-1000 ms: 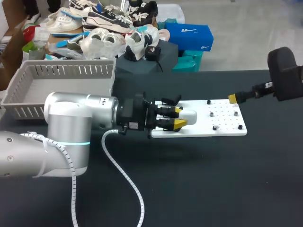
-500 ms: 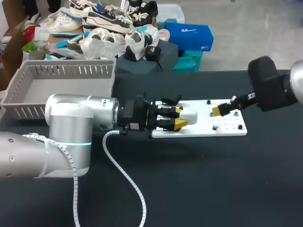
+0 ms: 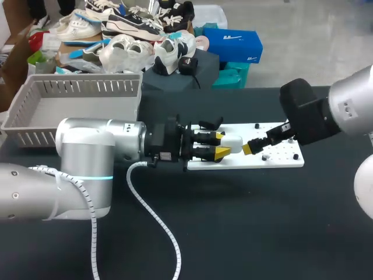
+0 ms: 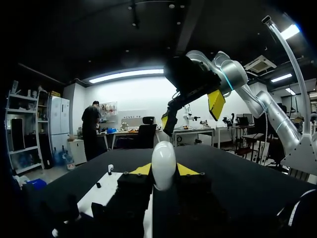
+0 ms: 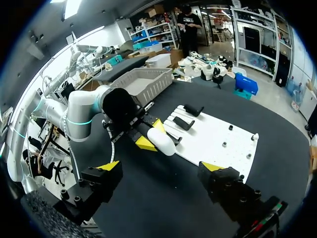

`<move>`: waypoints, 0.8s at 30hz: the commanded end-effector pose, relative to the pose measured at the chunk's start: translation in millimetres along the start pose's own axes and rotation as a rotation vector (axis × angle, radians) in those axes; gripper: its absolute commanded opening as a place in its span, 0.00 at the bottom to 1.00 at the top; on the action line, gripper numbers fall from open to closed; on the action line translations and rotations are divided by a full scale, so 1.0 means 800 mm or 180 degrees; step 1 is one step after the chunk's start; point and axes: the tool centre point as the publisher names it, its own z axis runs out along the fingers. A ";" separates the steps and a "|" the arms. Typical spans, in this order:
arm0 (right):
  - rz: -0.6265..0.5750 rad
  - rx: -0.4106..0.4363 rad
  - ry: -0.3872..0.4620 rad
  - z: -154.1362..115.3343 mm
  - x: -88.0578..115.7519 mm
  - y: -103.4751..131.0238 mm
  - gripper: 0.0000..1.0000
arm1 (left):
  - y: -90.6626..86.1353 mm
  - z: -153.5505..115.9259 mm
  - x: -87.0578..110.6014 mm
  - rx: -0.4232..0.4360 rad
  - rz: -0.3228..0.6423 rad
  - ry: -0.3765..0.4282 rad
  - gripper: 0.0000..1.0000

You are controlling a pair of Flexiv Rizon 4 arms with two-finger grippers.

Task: Pick up each earbud case from the left stands, insert the matching earbuds, close the lid, and place the case in the box.

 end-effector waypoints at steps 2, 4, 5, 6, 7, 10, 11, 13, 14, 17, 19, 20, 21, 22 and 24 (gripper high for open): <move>0.0011 -0.0072 0.0025 0.018 -0.005 -0.001 1.00 | 0.000 0.001 0.001 -0.0012 0.0005 -0.0003 0.00; 0.0021 -0.0090 0.0039 0.022 -0.004 -0.001 1.00 | 0.000 0.001 0.001 -0.0012 0.0005 -0.0003 0.00; 0.0026 -0.0100 0.0047 0.024 -0.004 0.000 1.00 | 0.000 0.001 0.001 -0.0012 0.0005 -0.0003 0.00; 0.0030 -0.0113 0.0057 0.027 -0.004 0.001 1.00 | 0.000 0.001 0.001 -0.0012 0.0005 -0.0003 0.00; 0.0037 -0.0122 0.0074 0.030 -0.003 0.001 1.00 | 0.000 0.001 0.001 -0.0012 0.0005 -0.0003 0.00; 0.0052 -0.0137 0.0100 0.036 -0.002 -0.001 1.00 | 0.000 0.001 0.001 -0.0012 0.0005 -0.0003 0.00; 0.0057 -0.0137 0.0104 0.037 -0.002 -0.002 1.00 | 0.000 0.001 0.001 -0.0012 0.0005 -0.0003 0.00; 0.0070 -0.0127 0.0134 0.041 -0.002 -0.004 1.00 | 0.000 0.001 0.001 -0.0012 0.0005 -0.0003 0.00; 0.0074 -0.0119 0.0151 0.042 -0.002 -0.006 1.00 | 0.000 0.001 0.001 -0.0012 0.0005 -0.0003 0.00; 0.0086 -0.0104 0.0190 0.047 0.000 -0.010 1.00 | 0.000 0.001 0.001 -0.0012 0.0005 -0.0003 0.00; 0.0097 -0.0090 0.0207 0.049 0.001 -0.012 1.00 | 0.000 0.001 0.001 -0.0012 0.0005 -0.0003 0.00; 0.0109 -0.0085 0.0208 0.049 0.001 -0.014 1.00 | 0.000 0.001 0.001 -0.0012 0.0005 -0.0003 0.00; 0.0118 -0.0079 0.0209 0.049 0.001 -0.015 1.00 | 0.000 0.001 0.001 -0.0012 0.0005 -0.0003 0.00; 0.0126 -0.0075 0.0210 0.049 0.002 -0.016 1.00 | 0.000 0.001 0.001 -0.0012 0.0005 -0.0003 0.00; 0.0135 -0.0071 0.0218 0.050 0.002 -0.017 1.00 | 0.000 0.001 0.001 -0.0012 0.0005 -0.0003 0.00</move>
